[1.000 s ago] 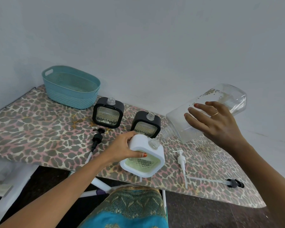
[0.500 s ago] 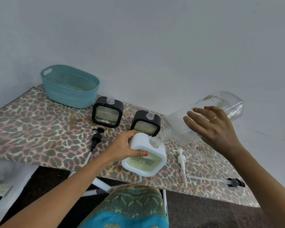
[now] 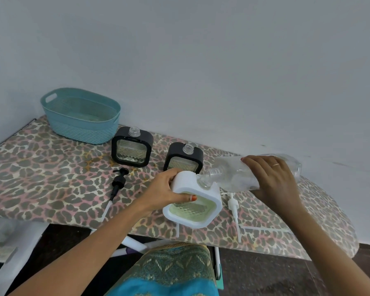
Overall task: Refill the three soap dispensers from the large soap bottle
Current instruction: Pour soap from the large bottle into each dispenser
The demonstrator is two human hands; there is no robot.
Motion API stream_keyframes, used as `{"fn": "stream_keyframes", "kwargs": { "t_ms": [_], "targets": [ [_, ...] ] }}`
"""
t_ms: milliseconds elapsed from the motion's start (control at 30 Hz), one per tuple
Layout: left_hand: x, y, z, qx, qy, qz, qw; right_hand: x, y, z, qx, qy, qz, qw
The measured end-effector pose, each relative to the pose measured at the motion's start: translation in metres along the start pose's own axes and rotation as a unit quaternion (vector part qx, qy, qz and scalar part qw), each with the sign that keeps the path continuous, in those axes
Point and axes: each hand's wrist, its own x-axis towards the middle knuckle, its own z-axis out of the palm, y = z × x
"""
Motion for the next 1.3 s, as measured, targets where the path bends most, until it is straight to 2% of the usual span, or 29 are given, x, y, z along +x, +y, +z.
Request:
{"fn": "stream_keyframes", "kwargs": {
  "t_ms": [167,300,400,500,600,733,967,1167,1300],
  "targets": [
    [0.018,0.009,0.018,-0.016,0.003,0.004,1.000,-0.017,0.009,0.003,0.064,0.006,0.127,0.990],
    [0.037,0.017,0.038,-0.027,0.009,0.012,1.000,-0.027,0.018,0.003,0.147,0.022,0.254,0.956],
    [0.056,0.024,0.056,-0.054,0.019,0.008,0.998,-0.035,0.028,0.008,0.214,0.039,0.358,0.908],
    [0.077,0.028,0.073,-0.077,0.032,0.007,0.997,-0.048,0.036,0.021,0.282,0.043,0.454,0.844],
    [0.099,0.028,0.085,-0.090,0.028,0.003,0.996,-0.059,0.039,0.034,0.323,0.071,0.515,0.791],
    [0.128,0.017,0.101,-0.100,0.019,-0.013,0.995,-0.074,0.046,0.054,0.384,0.109,0.553,0.731],
    [0.166,-0.017,0.126,-0.095,0.017,-0.057,0.994,-0.100,0.072,0.082,0.401,0.118,0.618,0.666],
    [0.174,-0.039,0.134,-0.082,0.015,-0.080,0.993,-0.113,0.097,0.100,0.392,0.131,0.649,0.639],
    [0.176,-0.043,0.132,-0.103,0.012,-0.089,0.991,-0.112,0.103,0.115,0.403,0.128,0.643,0.639]
  ]
}}
